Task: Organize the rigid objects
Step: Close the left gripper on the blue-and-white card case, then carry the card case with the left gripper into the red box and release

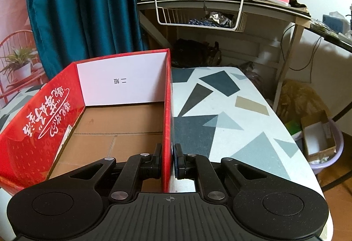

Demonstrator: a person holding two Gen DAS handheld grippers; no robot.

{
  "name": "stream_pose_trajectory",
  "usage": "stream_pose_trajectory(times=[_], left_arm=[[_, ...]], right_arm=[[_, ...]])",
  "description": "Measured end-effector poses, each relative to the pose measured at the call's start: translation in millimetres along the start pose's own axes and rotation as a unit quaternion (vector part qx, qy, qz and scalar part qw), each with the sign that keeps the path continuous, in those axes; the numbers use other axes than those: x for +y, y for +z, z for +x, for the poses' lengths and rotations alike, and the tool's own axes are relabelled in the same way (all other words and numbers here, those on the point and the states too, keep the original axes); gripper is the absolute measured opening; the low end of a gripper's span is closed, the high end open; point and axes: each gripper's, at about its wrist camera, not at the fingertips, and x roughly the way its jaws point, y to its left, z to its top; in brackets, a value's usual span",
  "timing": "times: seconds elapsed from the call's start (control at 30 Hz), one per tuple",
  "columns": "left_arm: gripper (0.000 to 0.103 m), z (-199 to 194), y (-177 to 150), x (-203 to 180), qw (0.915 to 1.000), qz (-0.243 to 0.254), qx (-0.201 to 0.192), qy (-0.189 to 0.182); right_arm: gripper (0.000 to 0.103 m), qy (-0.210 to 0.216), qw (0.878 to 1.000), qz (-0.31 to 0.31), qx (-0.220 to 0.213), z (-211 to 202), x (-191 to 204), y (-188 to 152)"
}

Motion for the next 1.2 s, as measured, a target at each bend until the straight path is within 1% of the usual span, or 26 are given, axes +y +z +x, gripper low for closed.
stream_pose_trajectory(times=[0.17,0.33,0.47,0.6,0.77,0.9,1.03,1.2], left_arm=[[0.075,1,-2,-5,0.9999,0.013,-0.005,0.007],[0.062,0,-3,-6,0.9997,0.019,-0.013,-0.003],[0.057,-3,-3,-4,0.9995,0.021,-0.023,-0.007],[0.057,-10,2,-1,0.999,0.021,-0.04,-0.003],[0.057,-12,6,0,0.9987,0.025,-0.045,-0.003],[0.057,-20,13,-2,0.9971,0.045,-0.061,-0.003],[0.057,-32,26,-9,0.9939,0.076,-0.08,-0.007],[0.057,-47,52,-22,0.9874,0.106,-0.11,-0.04]], right_arm=[[0.009,0.0,1.0,0.005,-0.002,0,0,-1],[0.009,0.0,1.0,0.005,-0.003,1,1,-2],[0.009,0.0,1.0,0.007,-0.005,1,1,-2],[0.009,0.001,1.0,0.01,-0.008,0,0,-3],[0.009,0.0,1.0,0.01,-0.008,0,0,-3],[0.009,0.0,1.0,0.01,-0.008,0,0,-3],[0.009,0.0,1.0,0.01,-0.008,0,0,-3],[0.009,0.0,1.0,0.01,-0.008,0,0,-3]])
